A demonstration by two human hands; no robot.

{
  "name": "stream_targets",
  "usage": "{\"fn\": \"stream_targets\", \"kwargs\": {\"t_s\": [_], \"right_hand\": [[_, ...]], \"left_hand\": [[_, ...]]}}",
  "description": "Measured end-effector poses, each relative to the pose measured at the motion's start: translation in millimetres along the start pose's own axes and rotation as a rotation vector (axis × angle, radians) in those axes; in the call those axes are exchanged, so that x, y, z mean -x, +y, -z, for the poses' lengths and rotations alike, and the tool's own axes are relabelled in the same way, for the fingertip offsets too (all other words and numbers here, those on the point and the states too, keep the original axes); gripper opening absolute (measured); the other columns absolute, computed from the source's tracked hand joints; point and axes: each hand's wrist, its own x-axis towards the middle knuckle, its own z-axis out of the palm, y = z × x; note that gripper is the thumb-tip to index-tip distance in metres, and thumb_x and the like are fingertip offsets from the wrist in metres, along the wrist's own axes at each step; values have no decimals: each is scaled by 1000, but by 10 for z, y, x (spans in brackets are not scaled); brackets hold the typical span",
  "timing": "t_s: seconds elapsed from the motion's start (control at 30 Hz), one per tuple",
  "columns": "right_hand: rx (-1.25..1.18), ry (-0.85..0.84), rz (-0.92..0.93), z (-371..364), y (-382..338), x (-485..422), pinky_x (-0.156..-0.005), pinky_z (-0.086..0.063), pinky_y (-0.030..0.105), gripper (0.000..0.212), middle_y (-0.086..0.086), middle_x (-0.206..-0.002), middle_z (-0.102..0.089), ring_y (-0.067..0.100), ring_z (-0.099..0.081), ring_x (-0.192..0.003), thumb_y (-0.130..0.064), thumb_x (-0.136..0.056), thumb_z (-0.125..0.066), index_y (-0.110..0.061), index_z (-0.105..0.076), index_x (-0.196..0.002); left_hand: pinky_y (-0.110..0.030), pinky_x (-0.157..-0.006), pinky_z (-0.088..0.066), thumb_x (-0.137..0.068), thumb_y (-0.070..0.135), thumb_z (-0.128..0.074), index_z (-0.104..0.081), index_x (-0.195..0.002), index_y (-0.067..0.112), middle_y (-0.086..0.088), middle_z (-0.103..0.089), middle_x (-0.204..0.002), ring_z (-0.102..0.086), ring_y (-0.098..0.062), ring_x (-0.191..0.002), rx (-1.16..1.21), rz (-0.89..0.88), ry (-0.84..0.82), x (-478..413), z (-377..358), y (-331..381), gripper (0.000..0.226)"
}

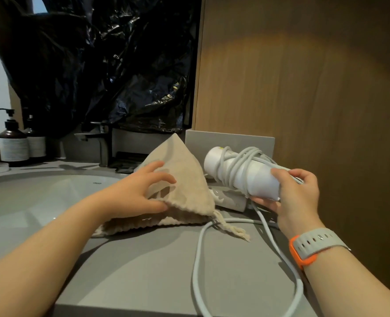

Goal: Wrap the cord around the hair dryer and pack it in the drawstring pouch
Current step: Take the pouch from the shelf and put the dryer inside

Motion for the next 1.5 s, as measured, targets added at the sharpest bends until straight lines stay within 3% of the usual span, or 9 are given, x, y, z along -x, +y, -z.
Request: {"fn": "stream_targets", "kwargs": {"t_s": [0.1, 0.2, 0.37, 0.53, 0.7, 0.93, 1.2, 1.33, 1.5], "right_hand": [[-44, 1, -8, 12, 9, -30, -56, -58, 41, 30, -4, -98, -46, 23, -53, -87, -9, -81, -67, -22, -47, -100], [-61, 14, -11, 20, -13, -33, -57, -58, 43, 30, -4, -99, -46, 24, -52, -89, -9, -81, -68, -23, -48, -99], [-98, -6, 26, 25, -84, 15, -56, -58, 41, 30, -6, -98, -45, 22, -51, -90, -7, -82, -66, -23, -47, -100], [-130, -8, 84, 13, -137, 49, -62, -59, 43, 30, -7, -101, -45, 24, -53, -95, -7, -82, -65, -29, -47, -91], [-168, -26, 116, 25, -231, 88, -63, -59, 38, 31, -7, -104, -46, 27, -55, -96, -11, -82, -66, -33, -47, -93], [-169, -98, 86, -2, -204, 127, -62, -59, 42, 29, -2, -107, -47, 26, -55, -98, -9, -82, -64, -28, -47, -96], [-97, -294, 83, -47, -143, 184, -70, -57, 54, 27, 1, -110, -52, 29, -57, -103, -3, -81, -62, -26, -49, -88], [2, -309, 77, -73, -103, 196, -67, -59, 48, 27, -1, -107, -52, 29, -55, -102, -2, -81, -63, -24, -50, -88], [67, -307, 74, -76, -81, 193, -65, -59, 44, 26, -3, -107, -52, 28, -54, -104, -2, -81, -64, -24, -51, -89]], "left_hand": [[-29, -106, -31, -91, 35, -56, -63, -109, 30, 11, -43, -142, -36, -8, -132, -28, 8, 130, -31, -6, 44, 20], [-34, -95, -42, -93, 35, -53, -69, -101, 20, 3, -66, -113, -55, -16, -110, 33, 98, 276, -99, -11, 66, 23], [-36, -72, -44, -95, 34, -49, -69, -88, 15, -5, -68, -79, -57, -22, -82, 98, 236, 624, -263, -53, 229, 29], [-32, -57, -34, -94, 31, -51, -59, -65, 8, -7, -50, -58, -44, -21, -59, 412, 424, 736, -629, -18, 413, 38], [-32, -62, -41, -88, 30, -62, -60, -72, 12, -9, -51, -67, -46, -21, -65, 923, 497, 633, -753, -151, 478, 24], [-23, -48, -37, -86, 22, -67, -57, -97, 16, -3, -54, -74, -44, -11, -59, 860, 428, 465, -616, -121, 430, 16], [-41, -86, -54, -88, 14, -63, -61, -107, 13, -10, -65, -91, -61, -24, -87, 1274, 521, 490, -629, -68, 269, 19], [-39, -85, -54, -88, 15, -62, -62, -112, 12, -8, -66, -86, -63, -21, -80, 1364, 547, 466, -610, -28, 285, 25], [-45, -88, -53, -86, 16, -64, -66, -104, 15, -13, -68, -100, -64, -27, -97, 1291, 533, 495, -576, -28, 349, 18]]}}
